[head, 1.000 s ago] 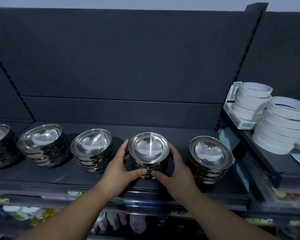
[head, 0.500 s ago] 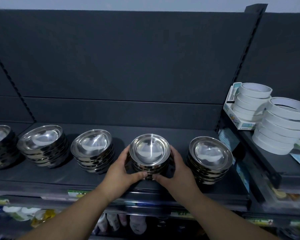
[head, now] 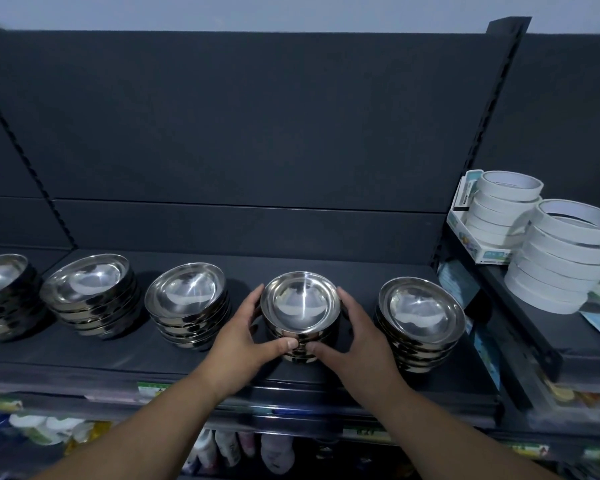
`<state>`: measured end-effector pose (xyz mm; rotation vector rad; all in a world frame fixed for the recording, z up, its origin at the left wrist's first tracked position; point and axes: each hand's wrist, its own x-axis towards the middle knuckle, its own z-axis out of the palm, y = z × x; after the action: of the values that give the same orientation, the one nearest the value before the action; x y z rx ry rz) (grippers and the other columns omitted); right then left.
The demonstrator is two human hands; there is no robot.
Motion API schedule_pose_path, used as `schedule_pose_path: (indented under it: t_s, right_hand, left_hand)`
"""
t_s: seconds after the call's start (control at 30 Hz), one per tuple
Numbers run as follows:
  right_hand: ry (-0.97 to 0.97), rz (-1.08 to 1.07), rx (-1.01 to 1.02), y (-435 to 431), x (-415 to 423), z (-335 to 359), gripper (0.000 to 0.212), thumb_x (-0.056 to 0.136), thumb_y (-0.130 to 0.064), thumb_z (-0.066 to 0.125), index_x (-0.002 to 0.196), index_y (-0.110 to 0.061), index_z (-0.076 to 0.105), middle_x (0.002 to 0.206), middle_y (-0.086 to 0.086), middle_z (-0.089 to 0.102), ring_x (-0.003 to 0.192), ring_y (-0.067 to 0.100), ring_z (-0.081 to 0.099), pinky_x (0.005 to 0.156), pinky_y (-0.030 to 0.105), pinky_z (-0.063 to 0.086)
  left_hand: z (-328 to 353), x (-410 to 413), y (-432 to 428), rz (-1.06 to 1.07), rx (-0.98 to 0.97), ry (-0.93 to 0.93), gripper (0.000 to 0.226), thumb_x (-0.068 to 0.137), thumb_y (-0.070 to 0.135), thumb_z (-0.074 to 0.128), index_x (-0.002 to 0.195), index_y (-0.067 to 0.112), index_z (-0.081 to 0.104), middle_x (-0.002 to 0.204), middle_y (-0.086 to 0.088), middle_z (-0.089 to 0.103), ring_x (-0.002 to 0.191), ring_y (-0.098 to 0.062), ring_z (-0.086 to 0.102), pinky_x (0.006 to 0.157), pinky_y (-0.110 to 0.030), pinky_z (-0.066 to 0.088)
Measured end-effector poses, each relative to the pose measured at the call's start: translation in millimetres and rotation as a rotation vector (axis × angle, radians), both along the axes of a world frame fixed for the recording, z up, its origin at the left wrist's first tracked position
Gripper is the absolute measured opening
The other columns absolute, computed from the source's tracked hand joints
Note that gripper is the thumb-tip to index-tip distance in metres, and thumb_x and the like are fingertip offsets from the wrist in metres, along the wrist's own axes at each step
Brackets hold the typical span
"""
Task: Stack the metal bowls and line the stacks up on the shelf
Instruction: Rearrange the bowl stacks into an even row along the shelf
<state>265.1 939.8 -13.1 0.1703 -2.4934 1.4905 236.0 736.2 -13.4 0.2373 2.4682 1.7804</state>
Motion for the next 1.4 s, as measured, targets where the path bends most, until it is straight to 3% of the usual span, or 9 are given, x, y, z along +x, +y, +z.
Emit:
schedule_pose_path:
  t_s: [0.13, 0.2, 0.27, 0.37, 0.47, 0.67, 0.9, 1.07, 1.4]
  right_hand:
    - [-0.017, -0.001, -0.023, 0, -1, -4, 0.086, 0.067, -0.023, 0.086, 0.124, -0.061, 0.033, 0.129, -0.038, 0.044, 0.123, -0.019, 0.039, 0.1, 0.001, 0.028]
    - [-0.066, 0.009, -0.043, -1, -2, -7, 0.1, 0.064, -0.027, 0.087, 0.141, -0.049, 0.027, 0.137, -0.027, 0.046, 0.129, -0.011, 0.039, 0.107, 0.013, 0.031]
    - [-0.113, 0.024, -0.05, 0, -2, -10, 0.107, 0.063, -0.027, 0.088, 0.147, -0.039, 0.023, 0.134, -0.027, 0.048, 0.125, -0.011, 0.043, 0.103, 0.01, 0.034]
    - [-0.162, 0.036, -0.009, 2, 1, -16, 0.101, 0.067, -0.018, 0.086, 0.147, -0.038, 0.026, 0.126, -0.026, 0.053, 0.119, -0.011, 0.048, 0.092, -0.001, 0.032]
    - [-0.168, 0.023, 0.012, 1, 0, -18, 0.1, 0.068, -0.019, 0.085, 0.149, -0.033, 0.027, 0.133, -0.015, 0.055, 0.124, -0.002, 0.049, 0.104, 0.013, 0.037]
    - [-0.168, 0.001, 0.018, -3, -1, -21, 0.096, 0.067, -0.021, 0.086, 0.146, -0.034, 0.033, 0.13, -0.014, 0.057, 0.119, -0.001, 0.051, 0.1, 0.013, 0.037]
    - [-0.147, -0.055, -0.029, -9, -4, -28, 0.087, 0.069, -0.021, 0.085, 0.141, -0.034, 0.038, 0.119, -0.017, 0.063, 0.112, 0.001, 0.059, 0.101, 0.029, 0.048]
    - [-0.152, -0.07, -0.029, -13, -6, -28, 0.087, 0.07, -0.02, 0.084, 0.143, -0.032, 0.037, 0.123, -0.014, 0.062, 0.115, 0.002, 0.057, 0.104, 0.03, 0.046]
    - [-0.192, -0.037, 0.013, -9, -14, -27, 0.092, 0.07, -0.024, 0.081, 0.145, -0.037, 0.029, 0.137, -0.011, 0.054, 0.127, 0.005, 0.05, 0.109, 0.036, 0.042]
  left_hand:
    - [-1, 0, 1, -0.008, 0.005, -0.006, 0.105, 0.068, 0.026, 0.086, 0.15, 0.033, 0.02, 0.144, 0.014, 0.044, 0.134, -0.001, 0.04, 0.116, -0.031, 0.031]
    - [-1, 1, 1, -0.003, 0.013, -0.017, 0.109, 0.068, 0.026, 0.086, 0.151, 0.033, 0.016, 0.145, 0.015, 0.042, 0.133, -0.002, 0.039, 0.115, -0.031, 0.031]
    - [-4, 4, 2, 0.002, 0.0, -0.023, 0.116, 0.062, 0.033, 0.088, 0.151, 0.033, 0.014, 0.144, 0.014, 0.042, 0.133, -0.003, 0.038, 0.114, -0.029, 0.031]
    - [-9, 10, 6, 0.021, -0.04, -0.006, 0.107, 0.063, 0.028, 0.088, 0.148, 0.029, 0.025, 0.133, 0.016, 0.052, 0.122, 0.009, 0.046, 0.102, -0.008, 0.033]
    - [-10, 10, 8, 0.05, -0.028, 0.018, 0.086, 0.071, 0.015, 0.083, 0.142, 0.024, 0.036, 0.121, 0.022, 0.055, 0.105, 0.025, 0.047, 0.087, 0.006, 0.033]
    - [-7, 5, 1, 0.017, 0.005, -0.009, 0.088, 0.072, 0.02, 0.082, 0.145, 0.026, 0.034, 0.13, 0.014, 0.059, 0.12, 0.003, 0.053, 0.11, -0.027, 0.038]
    - [-10, 4, 2, -0.001, 0.064, -0.034, 0.088, 0.077, 0.004, 0.077, 0.148, 0.022, 0.029, 0.133, 0.009, 0.058, 0.122, 0.002, 0.054, 0.111, -0.031, 0.038]
    - [-8, 2, 3, -0.002, 0.082, -0.044, 0.086, 0.078, 0.002, 0.075, 0.148, 0.022, 0.029, 0.132, 0.011, 0.056, 0.116, 0.011, 0.053, 0.101, -0.011, 0.041]
    - [-10, -4, 5, 0.031, 0.025, -0.06, 0.086, 0.078, 0.013, 0.077, 0.148, 0.026, 0.029, 0.133, 0.012, 0.057, 0.118, 0.004, 0.053, 0.11, -0.028, 0.039]
